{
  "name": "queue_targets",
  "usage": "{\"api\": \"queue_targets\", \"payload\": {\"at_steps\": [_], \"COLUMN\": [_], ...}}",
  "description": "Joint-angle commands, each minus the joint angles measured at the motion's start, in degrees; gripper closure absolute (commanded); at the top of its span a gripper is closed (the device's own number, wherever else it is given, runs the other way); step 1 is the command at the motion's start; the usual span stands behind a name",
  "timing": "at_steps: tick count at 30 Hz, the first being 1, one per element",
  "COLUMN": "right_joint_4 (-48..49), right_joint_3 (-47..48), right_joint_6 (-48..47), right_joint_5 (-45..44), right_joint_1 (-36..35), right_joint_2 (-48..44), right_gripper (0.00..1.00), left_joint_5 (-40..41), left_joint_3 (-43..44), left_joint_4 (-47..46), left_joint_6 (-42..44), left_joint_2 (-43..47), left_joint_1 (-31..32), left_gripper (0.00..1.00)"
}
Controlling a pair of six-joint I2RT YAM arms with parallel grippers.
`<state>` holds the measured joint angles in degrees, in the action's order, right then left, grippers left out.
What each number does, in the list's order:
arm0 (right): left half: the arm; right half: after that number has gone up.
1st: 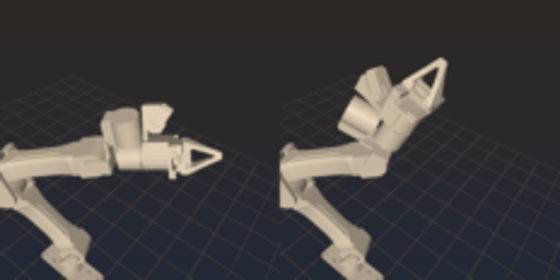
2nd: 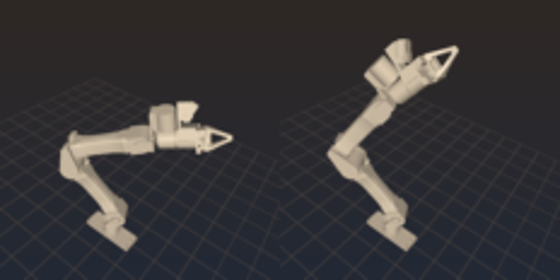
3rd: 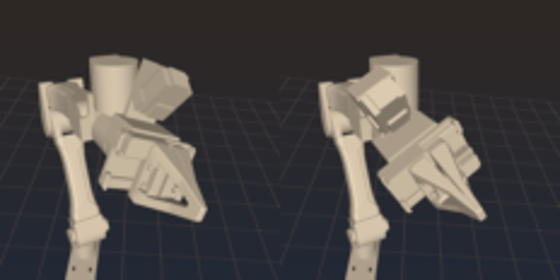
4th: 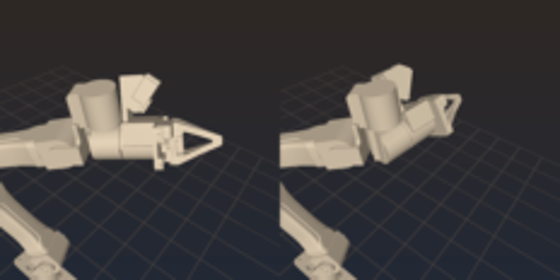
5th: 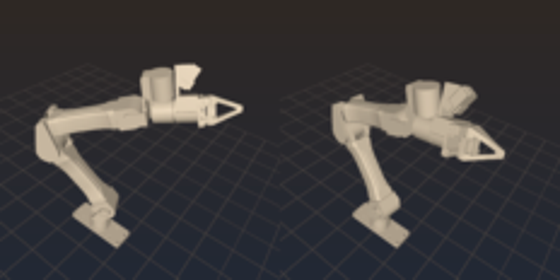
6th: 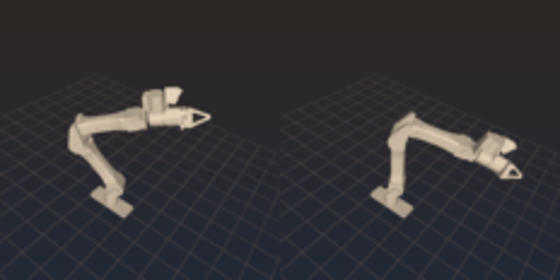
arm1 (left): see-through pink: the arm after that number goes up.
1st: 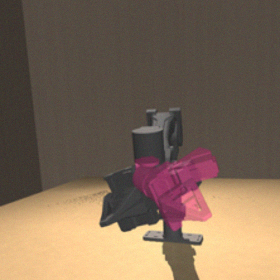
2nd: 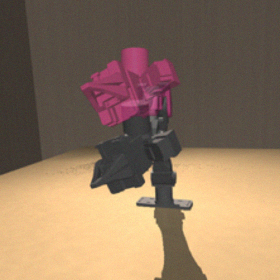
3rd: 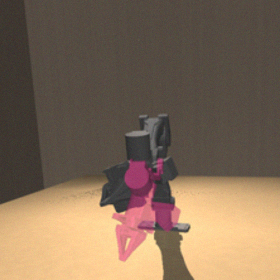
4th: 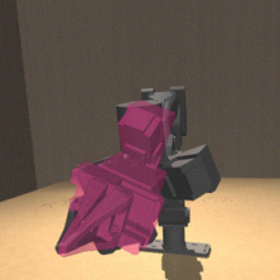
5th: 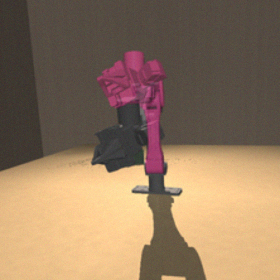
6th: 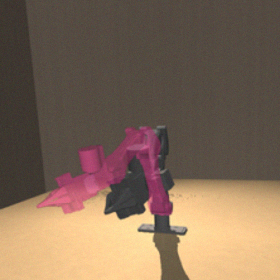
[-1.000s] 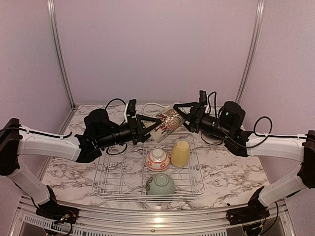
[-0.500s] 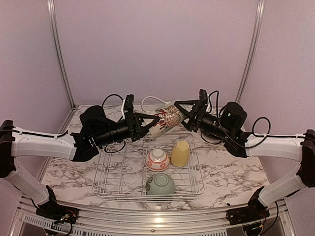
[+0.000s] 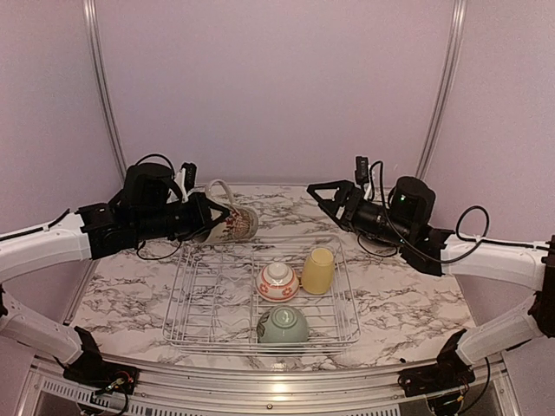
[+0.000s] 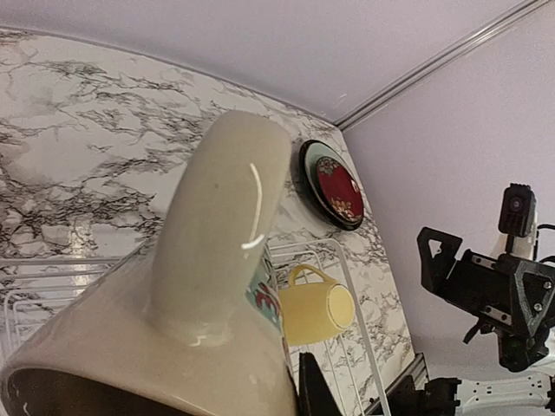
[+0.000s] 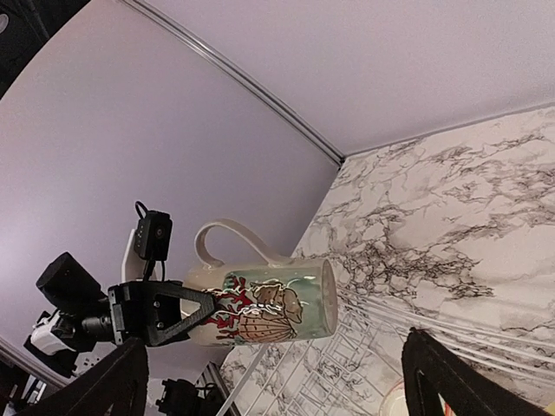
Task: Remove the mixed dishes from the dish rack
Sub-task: Place the plate at the corner of the board.
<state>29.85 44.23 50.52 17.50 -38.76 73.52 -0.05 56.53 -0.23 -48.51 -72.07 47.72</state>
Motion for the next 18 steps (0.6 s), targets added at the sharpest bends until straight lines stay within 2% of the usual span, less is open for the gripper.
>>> {"api": "queue_targets", "payload": {"at_steps": [1, 5, 12, 18], "right_joint_4": [-5.02, -8.68, -15.21, -20.10], "right_joint_3": [2.84, 3.49, 4.70, 5.05], "right_joint_6": [-5.42, -8.24, -13.63, -17.22], "right_joint_5": [-1.95, -2.18, -2.70, -5.31], "right_joint_1": [0.50, 0.46, 0.49, 0.52], "right_joint_2": [-1.77, -2.59, -4.59, -7.79], "right_gripper": [0.02, 0.01, 0.02, 0.01], "left_joint_5": [10.60, 19.44, 21.91, 20.69], "left_joint_3": [9.36, 18.70, 32.18, 37.71], "left_joint_4": [14.25, 29.75, 48.45, 52.17], "left_joint_6": [7.63, 14.17, 25.46, 31.65], "left_joint_2": [5.03, 3.68, -5.41, -11.62], "left_joint_1": [-2.70, -5.78, -13.47, -20.88], "left_gripper": [1.00, 1.00, 1.00, 1.00]}}
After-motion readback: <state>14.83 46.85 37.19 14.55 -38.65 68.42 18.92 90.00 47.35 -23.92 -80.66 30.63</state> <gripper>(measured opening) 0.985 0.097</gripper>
